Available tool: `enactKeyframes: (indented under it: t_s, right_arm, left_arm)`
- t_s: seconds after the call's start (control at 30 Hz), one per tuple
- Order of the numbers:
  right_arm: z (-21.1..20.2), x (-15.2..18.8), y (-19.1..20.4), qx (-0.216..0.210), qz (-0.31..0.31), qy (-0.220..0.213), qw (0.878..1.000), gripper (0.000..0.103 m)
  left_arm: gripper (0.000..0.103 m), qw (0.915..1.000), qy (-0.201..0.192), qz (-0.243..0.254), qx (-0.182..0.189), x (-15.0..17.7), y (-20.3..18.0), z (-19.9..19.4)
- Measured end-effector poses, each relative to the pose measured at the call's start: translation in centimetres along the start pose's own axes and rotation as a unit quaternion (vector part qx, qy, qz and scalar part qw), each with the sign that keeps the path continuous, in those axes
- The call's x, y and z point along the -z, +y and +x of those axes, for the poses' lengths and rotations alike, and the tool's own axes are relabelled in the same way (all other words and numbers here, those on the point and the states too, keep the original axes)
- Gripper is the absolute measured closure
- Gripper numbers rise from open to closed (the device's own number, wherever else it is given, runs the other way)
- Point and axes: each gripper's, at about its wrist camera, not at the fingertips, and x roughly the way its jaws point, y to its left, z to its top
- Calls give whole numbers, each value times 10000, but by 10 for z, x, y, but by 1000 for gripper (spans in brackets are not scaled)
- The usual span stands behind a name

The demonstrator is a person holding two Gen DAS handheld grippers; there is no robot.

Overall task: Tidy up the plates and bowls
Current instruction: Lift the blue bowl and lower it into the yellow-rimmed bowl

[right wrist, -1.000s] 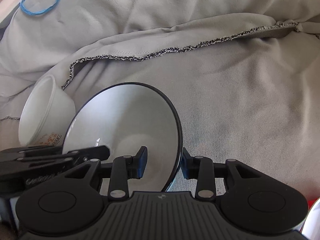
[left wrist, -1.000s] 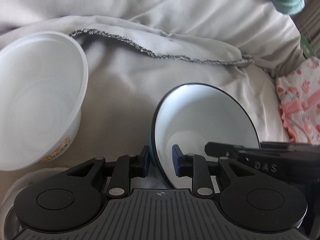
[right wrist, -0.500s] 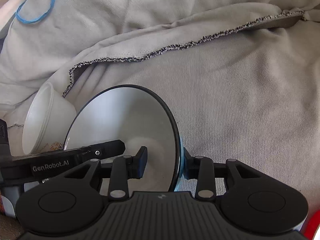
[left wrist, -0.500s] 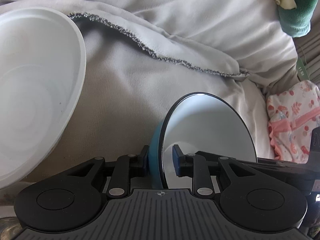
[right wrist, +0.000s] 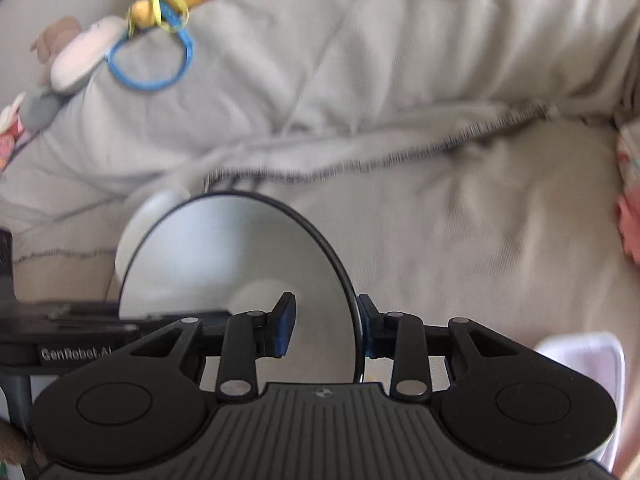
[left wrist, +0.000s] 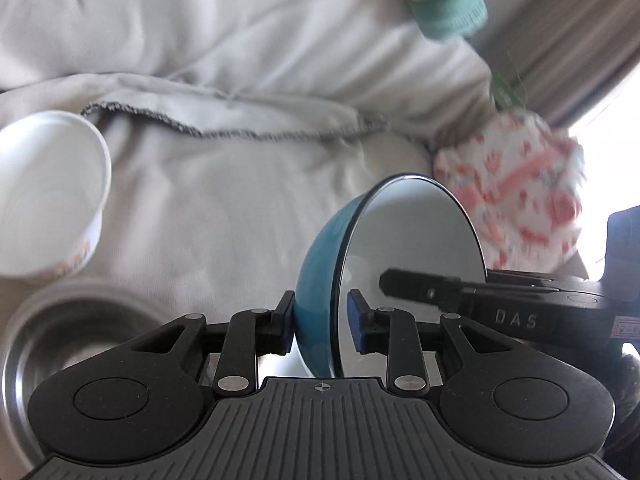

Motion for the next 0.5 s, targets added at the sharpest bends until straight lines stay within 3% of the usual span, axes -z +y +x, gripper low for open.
enactKeyframes:
  t_s: [0.23, 0.37, 0.5]
  right_arm:
    - [10, 56, -12, 162, 337, 582, 9976, 70]
    - [15, 65, -3, 281, 145, 441, 9985, 71]
    - [24, 61, 5, 453, -36, 371, 9983, 71]
  left_arm:
    - [73, 9982, 588, -78, -17, 43, 15, 30]
    - [73, 9987, 465, 118, -195, 52, 16, 30]
    - [73, 9993, 361, 17, -130, 53, 25, 28]
